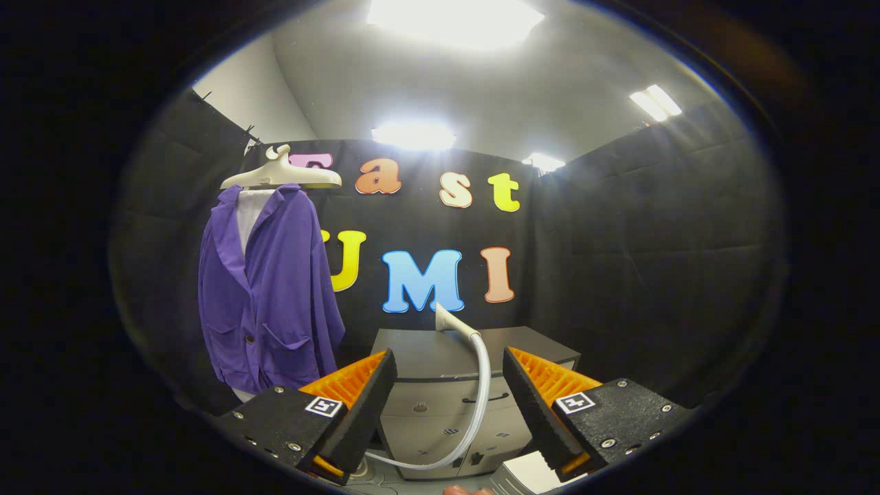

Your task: Iron the clothes twice with a garment steamer, once on the left side and once on the right side.

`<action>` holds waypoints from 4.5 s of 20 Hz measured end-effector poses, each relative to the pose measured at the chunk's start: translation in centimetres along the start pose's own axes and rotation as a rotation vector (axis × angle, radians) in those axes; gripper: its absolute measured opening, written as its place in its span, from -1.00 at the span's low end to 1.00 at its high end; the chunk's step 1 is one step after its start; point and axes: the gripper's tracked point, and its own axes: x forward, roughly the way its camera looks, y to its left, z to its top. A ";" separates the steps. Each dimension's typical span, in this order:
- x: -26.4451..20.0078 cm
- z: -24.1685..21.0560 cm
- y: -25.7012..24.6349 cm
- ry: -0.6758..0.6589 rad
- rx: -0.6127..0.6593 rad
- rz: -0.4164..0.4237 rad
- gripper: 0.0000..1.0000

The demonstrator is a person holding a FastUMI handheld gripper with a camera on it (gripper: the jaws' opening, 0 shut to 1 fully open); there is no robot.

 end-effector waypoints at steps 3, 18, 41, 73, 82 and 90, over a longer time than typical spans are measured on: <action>4.2 1.4 -1.2 -0.017 0.033 0.019 0.92; 30.1 -0.7 -4.8 0.127 0.116 0.178 0.92; 43.2 -14.6 -3.6 0.724 0.700 0.469 0.89; 30.6 -8.8 -0.8 0.666 0.775 0.472 -0.37; 17.5 -0.8 5.5 0.393 0.628 0.387 -0.37; 10.5 4.1 17.1 0.195 0.414 0.429 -0.38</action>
